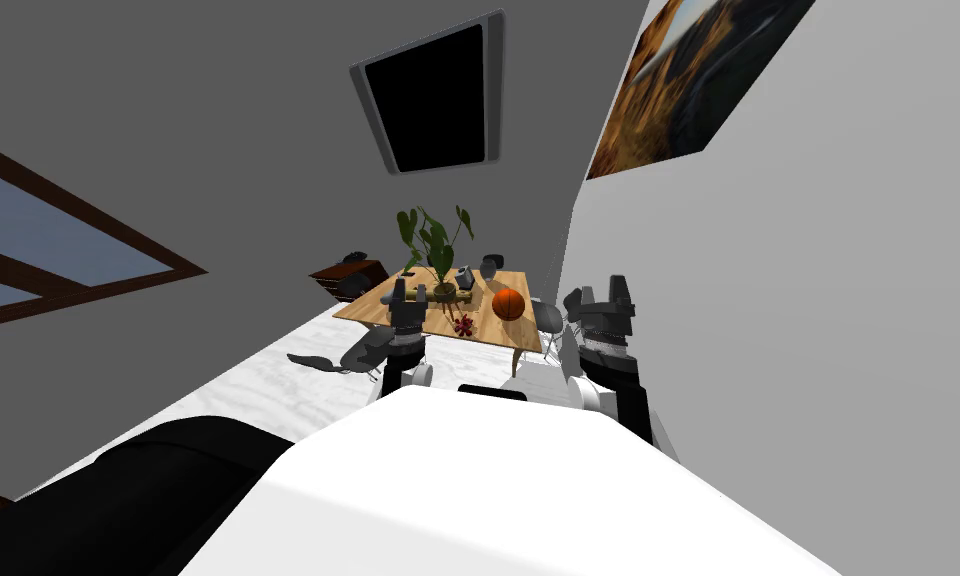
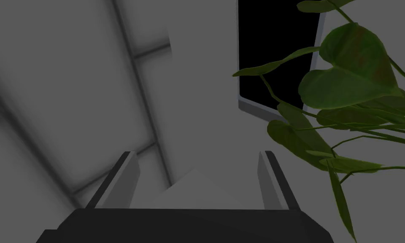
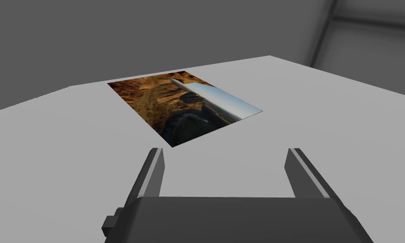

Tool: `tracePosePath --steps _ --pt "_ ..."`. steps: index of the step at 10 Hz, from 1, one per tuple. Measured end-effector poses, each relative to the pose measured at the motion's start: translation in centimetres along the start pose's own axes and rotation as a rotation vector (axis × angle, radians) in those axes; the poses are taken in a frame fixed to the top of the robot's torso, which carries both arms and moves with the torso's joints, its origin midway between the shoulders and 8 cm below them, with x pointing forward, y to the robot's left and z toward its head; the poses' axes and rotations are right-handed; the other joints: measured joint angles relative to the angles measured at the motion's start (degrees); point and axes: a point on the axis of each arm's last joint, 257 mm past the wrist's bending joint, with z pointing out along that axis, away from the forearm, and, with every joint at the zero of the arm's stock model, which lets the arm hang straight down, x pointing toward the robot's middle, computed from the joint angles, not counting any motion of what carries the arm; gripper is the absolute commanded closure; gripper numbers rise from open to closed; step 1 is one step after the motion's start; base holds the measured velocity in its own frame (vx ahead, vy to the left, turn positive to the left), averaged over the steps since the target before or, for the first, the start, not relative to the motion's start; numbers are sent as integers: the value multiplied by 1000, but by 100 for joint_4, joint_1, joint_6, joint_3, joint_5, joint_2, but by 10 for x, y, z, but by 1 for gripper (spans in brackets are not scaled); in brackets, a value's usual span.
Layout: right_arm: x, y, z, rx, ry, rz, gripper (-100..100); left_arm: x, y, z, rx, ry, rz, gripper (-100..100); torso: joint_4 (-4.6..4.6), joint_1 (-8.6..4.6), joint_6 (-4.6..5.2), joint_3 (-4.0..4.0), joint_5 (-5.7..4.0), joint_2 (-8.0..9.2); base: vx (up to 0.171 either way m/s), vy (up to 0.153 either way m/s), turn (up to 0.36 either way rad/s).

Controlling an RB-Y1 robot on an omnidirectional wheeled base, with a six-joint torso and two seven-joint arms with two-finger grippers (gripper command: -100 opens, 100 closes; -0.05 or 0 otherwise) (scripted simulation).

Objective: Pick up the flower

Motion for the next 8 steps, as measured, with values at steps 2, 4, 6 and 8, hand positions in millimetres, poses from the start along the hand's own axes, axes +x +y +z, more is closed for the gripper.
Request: tracePosePath --steps 2,4,6,8 --pt "0 0 0 0 0 0 0 6 11 -2 -35 37 7 -100 2 0 0 5 0 9 -37 -4 16" --pt "0 0 0 0 0 0 0 13 29 -4 -96 78 16 -100 4 -1 0 10 0 18 -60 -7 19" --pt "0 0 0 0 0 0 0 20 57 -8 -178 117 26 -100 5 -6 0 15 -1 26 -75 -21 20" --pt "0 0 0 0 0 0 0 32 81 -17 -249 143 33 -100 5 -4 0 13 -1 22 -52 -6 11"
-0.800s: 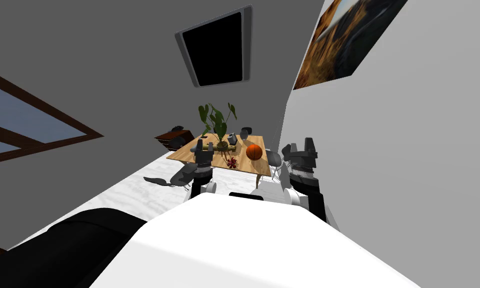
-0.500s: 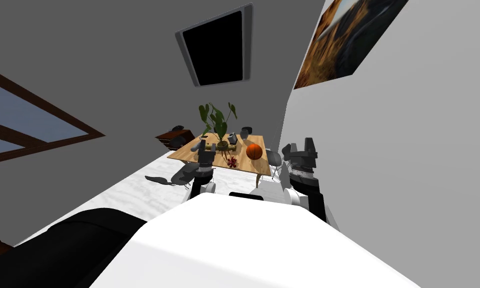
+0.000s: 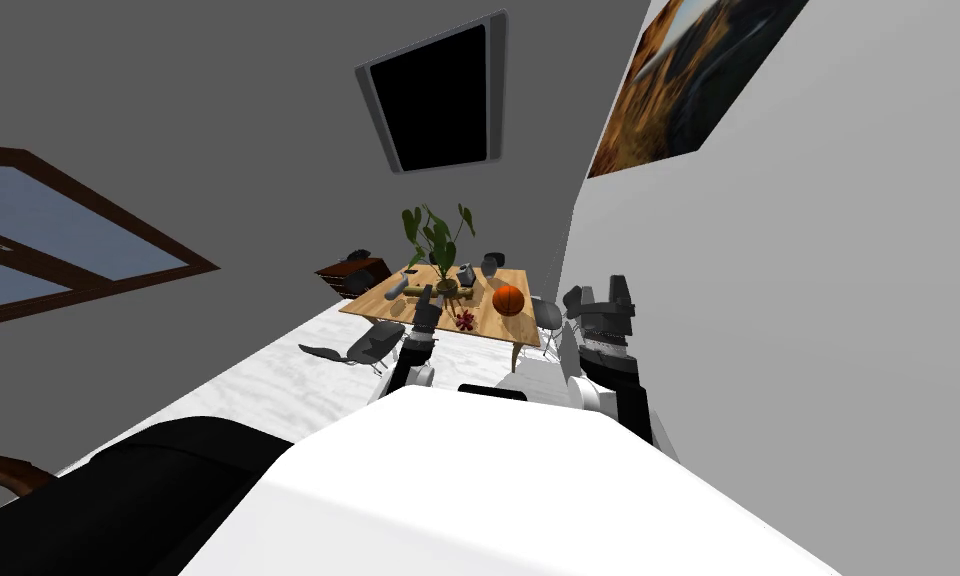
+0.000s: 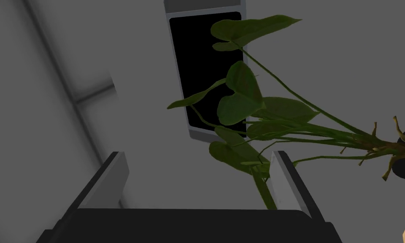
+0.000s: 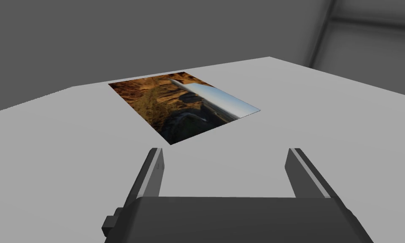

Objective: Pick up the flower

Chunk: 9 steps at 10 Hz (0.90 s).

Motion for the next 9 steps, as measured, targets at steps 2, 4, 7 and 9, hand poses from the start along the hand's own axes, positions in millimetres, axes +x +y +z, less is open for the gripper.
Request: tracePosePath --steps 2,4,7,9 --pt "0 0 0 0 0 0 0 6 16 0 -55 18 4 -100 -1 2 0 -4 0 -7 -42 -4 14" --pt "0 0 0 0 0 0 0 12 36 -1 -115 33 7 -100 -2 3 0 -4 1 -7 -47 -4 13" --pt "0 0 0 0 0 0 0 24 68 -7 -212 60 14 -100 -2 0 0 -4 0 -7 -39 -7 11" --pt "0 0 0 0 0 0 0 33 87 -7 -268 77 18 -100 -2 0 0 -5 0 -8 -39 -6 12"
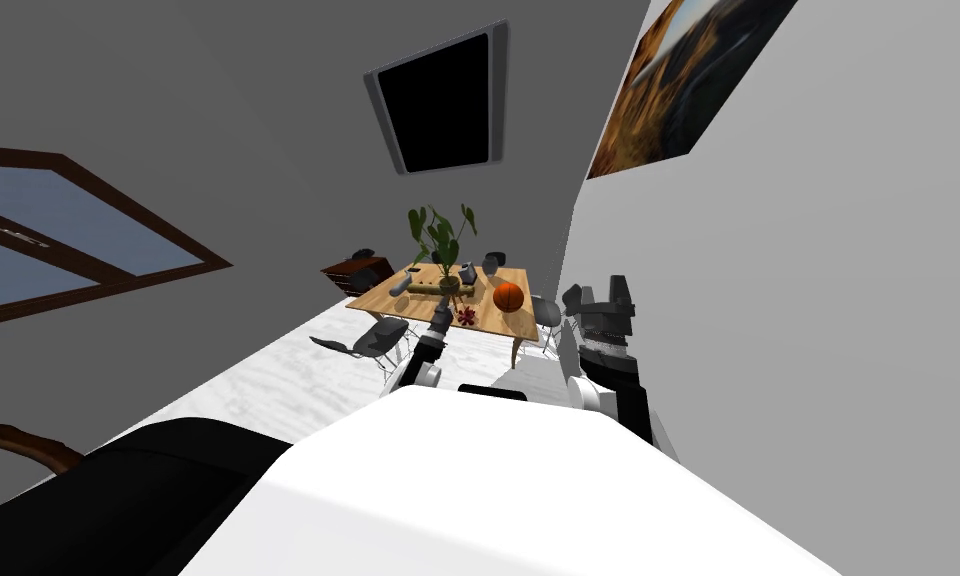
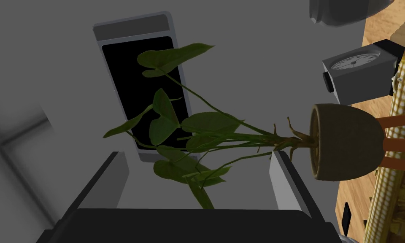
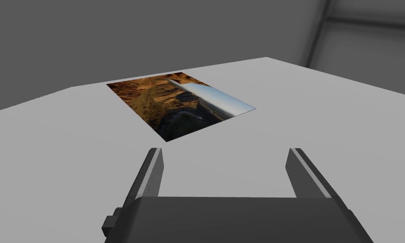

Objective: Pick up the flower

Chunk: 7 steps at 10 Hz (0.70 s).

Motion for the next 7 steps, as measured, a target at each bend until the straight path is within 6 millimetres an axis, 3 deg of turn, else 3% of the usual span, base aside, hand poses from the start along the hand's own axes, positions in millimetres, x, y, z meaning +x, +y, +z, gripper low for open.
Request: tracePosePath --steps 7 --pt "0 0 0 0 0 0 0 26 64 1 -202 54 22 -100 -1 0 0 -2 0 -4 -29 -3 9"
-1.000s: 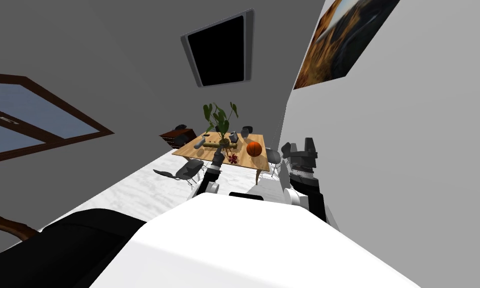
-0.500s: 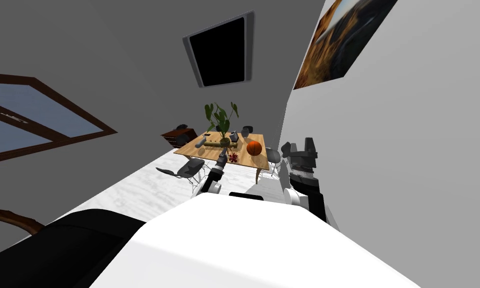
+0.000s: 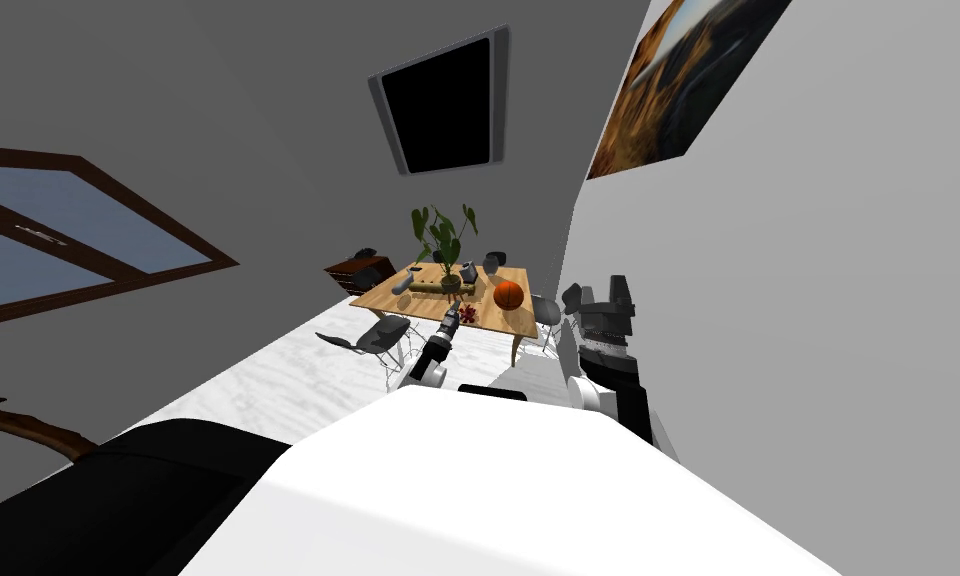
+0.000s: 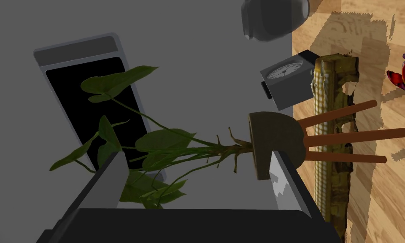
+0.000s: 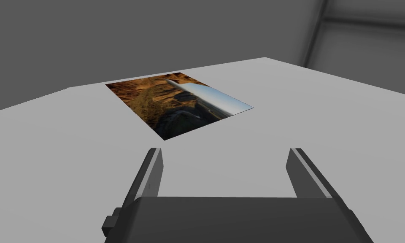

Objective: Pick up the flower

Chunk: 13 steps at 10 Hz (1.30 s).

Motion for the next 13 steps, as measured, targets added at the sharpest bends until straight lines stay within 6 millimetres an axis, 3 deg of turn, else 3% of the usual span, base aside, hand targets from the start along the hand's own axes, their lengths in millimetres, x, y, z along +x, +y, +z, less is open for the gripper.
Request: tracePosePath --steps 13 --pt "0 0 0 0 0 0 0 52 118 7 -401 128 89 -100 -3 1 0 -8 0 -15 -7 -2 2"
